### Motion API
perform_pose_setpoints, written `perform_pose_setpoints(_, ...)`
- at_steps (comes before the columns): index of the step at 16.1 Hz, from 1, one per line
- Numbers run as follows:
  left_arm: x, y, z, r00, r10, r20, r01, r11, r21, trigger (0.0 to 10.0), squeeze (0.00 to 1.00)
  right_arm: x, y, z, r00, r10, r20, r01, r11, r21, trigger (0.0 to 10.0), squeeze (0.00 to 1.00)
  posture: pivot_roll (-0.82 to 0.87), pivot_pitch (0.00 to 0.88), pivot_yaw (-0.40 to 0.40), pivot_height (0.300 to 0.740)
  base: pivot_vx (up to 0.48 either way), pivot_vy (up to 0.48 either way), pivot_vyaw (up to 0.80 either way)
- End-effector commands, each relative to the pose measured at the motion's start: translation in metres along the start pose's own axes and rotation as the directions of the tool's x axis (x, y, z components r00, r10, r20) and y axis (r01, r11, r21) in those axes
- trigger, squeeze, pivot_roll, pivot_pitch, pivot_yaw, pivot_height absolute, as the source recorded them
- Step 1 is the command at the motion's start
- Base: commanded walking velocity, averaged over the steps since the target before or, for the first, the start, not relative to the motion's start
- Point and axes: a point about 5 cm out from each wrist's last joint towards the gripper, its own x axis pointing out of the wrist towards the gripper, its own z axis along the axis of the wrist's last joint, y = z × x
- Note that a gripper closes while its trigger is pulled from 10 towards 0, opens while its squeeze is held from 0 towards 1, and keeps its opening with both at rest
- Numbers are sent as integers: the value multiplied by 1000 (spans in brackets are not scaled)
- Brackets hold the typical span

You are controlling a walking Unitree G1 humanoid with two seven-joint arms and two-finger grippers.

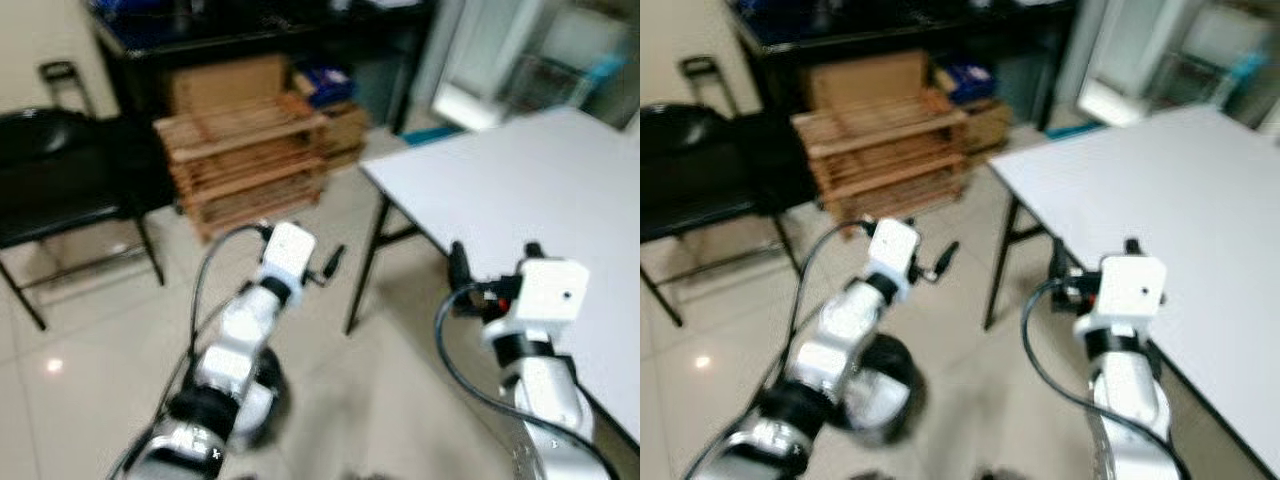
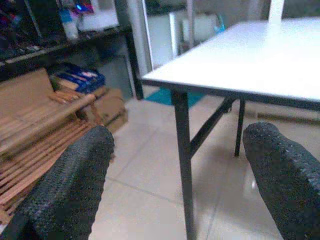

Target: Picking trash to rubbish bin

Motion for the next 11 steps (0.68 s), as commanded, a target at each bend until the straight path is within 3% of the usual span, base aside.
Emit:
perform_pose_setpoints(1, 1, -4, -2, 1000, -9, -10, 9, 1000, -12, 10000, 0, 0, -4, 0, 1000, -12, -3, 12, 1000, -8, 10000, 0, 44, 58, -37, 740, -285, -337, 0)
perform_pose_setpoints(4, 1, -4, -2, 1000, -7, -13, 6, 1000, -26, 10000, 0, -1, -4, -1, 1000, -14, -7, 14, 1000, -9, 10000, 0, 31, 56, -38, 740, -280, -320, 0)
perform_pose_setpoints(11, 4, -1, -3, 1000, -4, -18, 2, 996, -89, 10000, 0, 0, -5, -1, 1000, -22, -6, 22, 1000, -14, 10000, 0, 29, 44, -33, 740, 0, 0, 0)
